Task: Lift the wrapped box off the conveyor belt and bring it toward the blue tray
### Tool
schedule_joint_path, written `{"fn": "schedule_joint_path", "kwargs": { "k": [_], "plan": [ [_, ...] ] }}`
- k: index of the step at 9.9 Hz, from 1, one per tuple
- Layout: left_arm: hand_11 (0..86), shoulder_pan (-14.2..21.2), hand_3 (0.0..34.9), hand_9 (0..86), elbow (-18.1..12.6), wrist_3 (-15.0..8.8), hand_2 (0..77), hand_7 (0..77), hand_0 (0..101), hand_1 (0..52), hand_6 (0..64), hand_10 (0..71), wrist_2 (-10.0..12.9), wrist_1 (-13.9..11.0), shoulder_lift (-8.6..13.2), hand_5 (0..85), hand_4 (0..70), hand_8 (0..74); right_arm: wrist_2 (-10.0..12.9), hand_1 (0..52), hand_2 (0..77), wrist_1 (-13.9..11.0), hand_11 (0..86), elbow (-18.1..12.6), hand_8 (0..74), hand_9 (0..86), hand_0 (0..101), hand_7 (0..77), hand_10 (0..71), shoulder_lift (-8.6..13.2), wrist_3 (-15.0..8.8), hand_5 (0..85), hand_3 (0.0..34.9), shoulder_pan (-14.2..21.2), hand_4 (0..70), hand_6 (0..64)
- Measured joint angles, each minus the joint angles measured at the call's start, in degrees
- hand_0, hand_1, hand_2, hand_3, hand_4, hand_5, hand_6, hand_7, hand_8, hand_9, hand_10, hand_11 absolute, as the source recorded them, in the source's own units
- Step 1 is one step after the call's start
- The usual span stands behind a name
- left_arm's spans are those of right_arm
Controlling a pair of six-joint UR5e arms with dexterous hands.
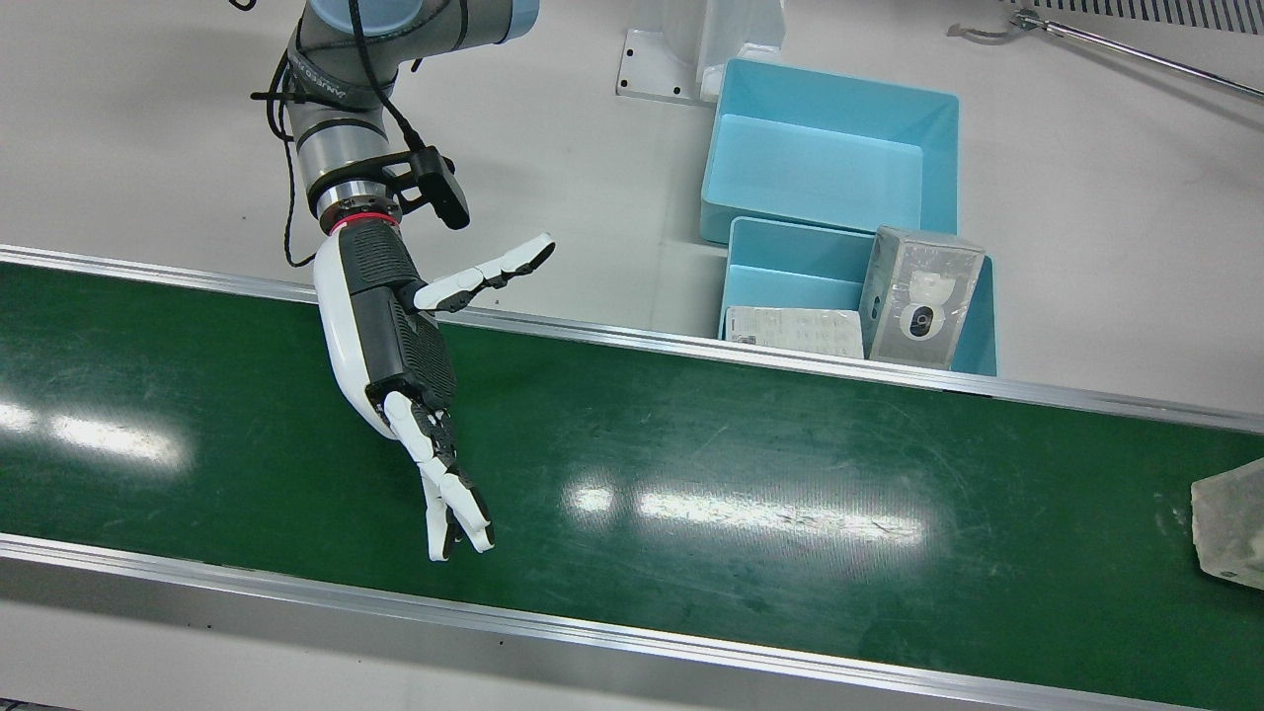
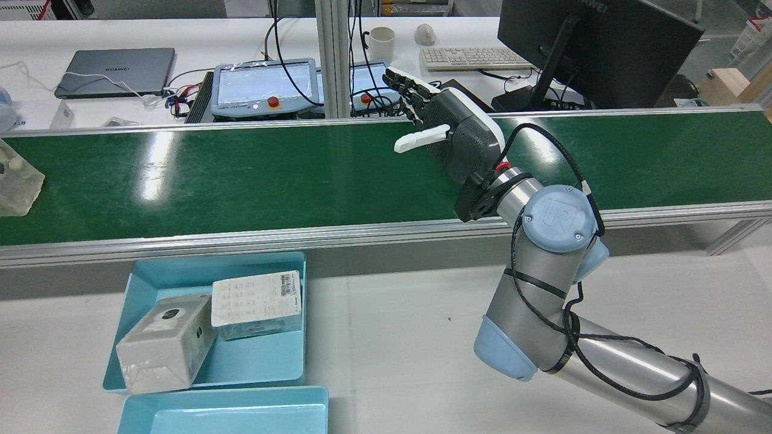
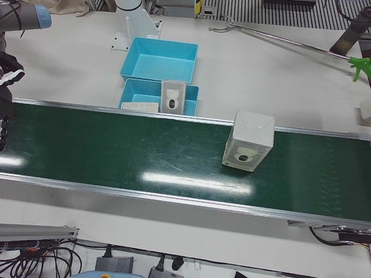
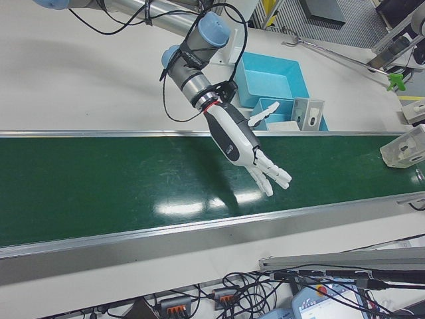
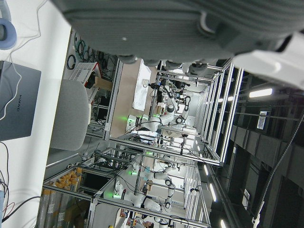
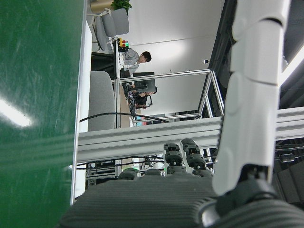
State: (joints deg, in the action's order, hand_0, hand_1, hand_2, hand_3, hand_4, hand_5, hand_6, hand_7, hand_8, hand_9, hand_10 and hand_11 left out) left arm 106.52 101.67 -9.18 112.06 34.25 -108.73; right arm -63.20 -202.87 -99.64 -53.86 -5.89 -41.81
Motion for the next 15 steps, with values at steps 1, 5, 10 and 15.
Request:
{"fn": "schedule_joint_path", "kwargs": {
  "k": [1,5,10,15],
  "plan": [
    [0.5,0.0,0.0,0.5,0.0,0.0,0.5,0.5,0,0.0,0.5,0.5,0.0,0.0,0.0,1.1,0.0,0.5,0.0,12.5,1.6,0.0,1.1,0.0,0.0,1.1,47,1.6,0.5,0.0,0.0,7.6,0.0,0.0,8.2,1.6],
    [0.5,0.0,0.0,0.5,0.0,0.0,1.1,0.5,0,0.0,0.5,0.5,0.0,0.0,0.0,1.1,0.0,0.5,0.0,12.5,1.6,0.0,1.1,0.1,0.0,1.1,48,1.6,0.5,0.1,0.0,8.7,0.0,0.1,7.6,1.6],
    [0.5,0.0,0.0,0.5,0.0,0.0,1.1,0.5,0,0.0,0.5,0.5,0.0,0.0,0.0,1.1,0.0,0.5,-0.1,13.1,1.6,0.0,1.1,0.0,0.0,1.1,47,1.6,0.5,0.1,0.0,8.7,0.0,0.2,8.2,1.6],
    [0.5,0.0,0.0,0.5,0.0,0.0,1.1,0.5,0,0.0,0.5,0.5,0.0,0.0,0.0,1.1,0.0,0.5,-0.1,13.6,1.6,0.0,1.1,-0.1,0.0,1.1,48,1.6,0.0,0.1,0.0,8.7,0.0,0.2,7.6,1.6]
  ]
}}
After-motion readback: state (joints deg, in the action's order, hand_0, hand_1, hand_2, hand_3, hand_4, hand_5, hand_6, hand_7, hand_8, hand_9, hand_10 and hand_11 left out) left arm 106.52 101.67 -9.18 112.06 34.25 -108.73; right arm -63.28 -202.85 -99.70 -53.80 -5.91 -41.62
